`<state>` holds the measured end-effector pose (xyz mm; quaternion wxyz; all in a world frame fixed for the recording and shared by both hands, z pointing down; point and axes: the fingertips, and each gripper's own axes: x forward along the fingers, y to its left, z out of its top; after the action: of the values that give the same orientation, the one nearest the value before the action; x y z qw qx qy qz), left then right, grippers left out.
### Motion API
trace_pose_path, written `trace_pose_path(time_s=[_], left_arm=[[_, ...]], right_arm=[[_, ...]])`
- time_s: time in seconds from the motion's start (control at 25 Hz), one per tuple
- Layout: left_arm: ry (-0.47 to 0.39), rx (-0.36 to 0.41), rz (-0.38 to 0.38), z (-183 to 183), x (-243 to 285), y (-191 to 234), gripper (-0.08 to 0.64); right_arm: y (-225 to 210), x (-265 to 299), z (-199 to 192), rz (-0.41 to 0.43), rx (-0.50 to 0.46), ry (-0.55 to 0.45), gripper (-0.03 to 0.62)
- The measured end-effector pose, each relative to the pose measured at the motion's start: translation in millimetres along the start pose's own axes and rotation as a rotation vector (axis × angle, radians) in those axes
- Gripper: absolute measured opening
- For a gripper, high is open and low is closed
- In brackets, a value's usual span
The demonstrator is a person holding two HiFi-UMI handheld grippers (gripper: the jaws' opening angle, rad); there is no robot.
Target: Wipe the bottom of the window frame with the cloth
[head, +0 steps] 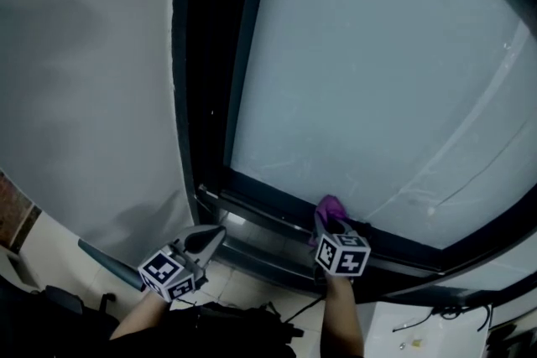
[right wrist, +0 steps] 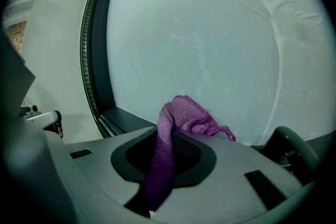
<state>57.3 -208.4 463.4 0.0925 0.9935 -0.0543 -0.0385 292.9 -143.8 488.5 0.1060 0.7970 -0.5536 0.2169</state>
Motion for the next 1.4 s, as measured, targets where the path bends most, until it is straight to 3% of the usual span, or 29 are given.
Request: trace_pose_path(time_s=[0.36,0.88,1.4], left_arm=[[0.010,0.025,0.030,0,-4,-10,0.002],[0.021,0.082,0.142,3,-29,8,0.002],[0.008,0.085,0.207,3,-51,13,0.002]], right_arm=[[20,8,1,0.060,-0.064,0.015,0.075],[45,21,4,0.119,-0.121,0.033,0.075],[73,40,11,0.172,-0.152,0.051,0.075]])
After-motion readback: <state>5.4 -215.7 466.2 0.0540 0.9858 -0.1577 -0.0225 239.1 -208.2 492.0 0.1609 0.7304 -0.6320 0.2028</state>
